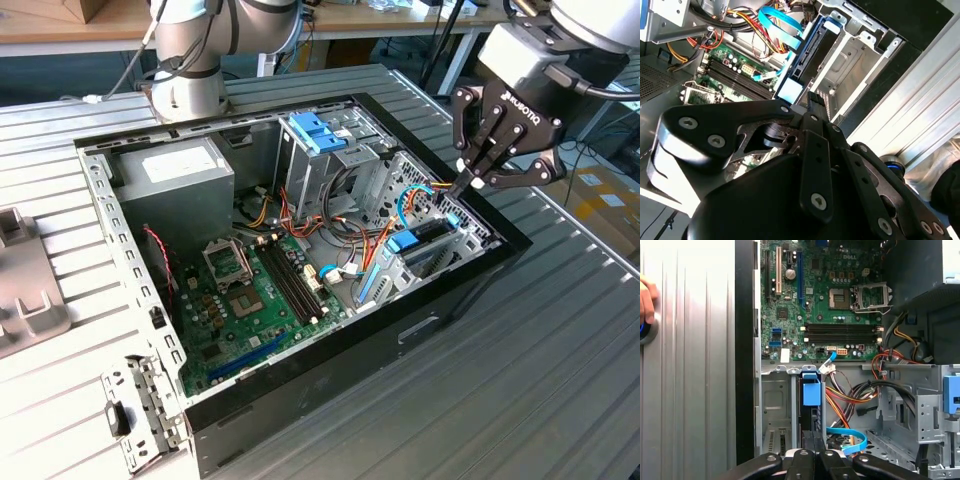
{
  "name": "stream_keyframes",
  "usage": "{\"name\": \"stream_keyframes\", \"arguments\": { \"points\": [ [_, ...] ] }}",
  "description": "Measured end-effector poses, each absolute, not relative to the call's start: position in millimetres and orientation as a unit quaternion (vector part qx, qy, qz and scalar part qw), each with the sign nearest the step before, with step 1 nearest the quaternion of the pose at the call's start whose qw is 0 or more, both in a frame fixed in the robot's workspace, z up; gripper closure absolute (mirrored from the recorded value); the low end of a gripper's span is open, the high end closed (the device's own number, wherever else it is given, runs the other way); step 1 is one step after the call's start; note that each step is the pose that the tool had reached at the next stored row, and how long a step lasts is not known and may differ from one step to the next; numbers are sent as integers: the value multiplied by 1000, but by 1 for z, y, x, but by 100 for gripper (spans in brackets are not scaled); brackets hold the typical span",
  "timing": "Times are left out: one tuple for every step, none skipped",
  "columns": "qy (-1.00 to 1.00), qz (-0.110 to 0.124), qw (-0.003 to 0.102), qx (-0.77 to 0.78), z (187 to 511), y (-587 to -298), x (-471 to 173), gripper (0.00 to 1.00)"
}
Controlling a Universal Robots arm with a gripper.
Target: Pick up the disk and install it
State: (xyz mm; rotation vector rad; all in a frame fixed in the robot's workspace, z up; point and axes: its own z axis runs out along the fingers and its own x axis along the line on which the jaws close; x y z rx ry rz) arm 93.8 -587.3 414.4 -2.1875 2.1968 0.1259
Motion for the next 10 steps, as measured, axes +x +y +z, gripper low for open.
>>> {"name": "stream_keyframes", "arguments": {
  "points": [
    [708, 41, 19, -705, 414, -587, 94, 89],
    [708, 41, 19, -705, 414, -587, 95, 89],
    [708, 41, 19, -705, 414, -587, 96, 89],
    [708, 41, 19, -705, 414, -587, 97, 89],
    [708, 41, 19, -705, 414, -587, 98, 89],
    [708, 41, 19, -705, 413, -587, 99, 89],
    [708, 41, 19, -705, 413, -587, 99, 89],
    [708, 41, 19, -705, 413, -587, 100, 89],
    [708, 41, 19, -705, 413, -587, 100, 89],
    [708, 41, 19, -705, 413, -587, 102, 89]
  ]
}}
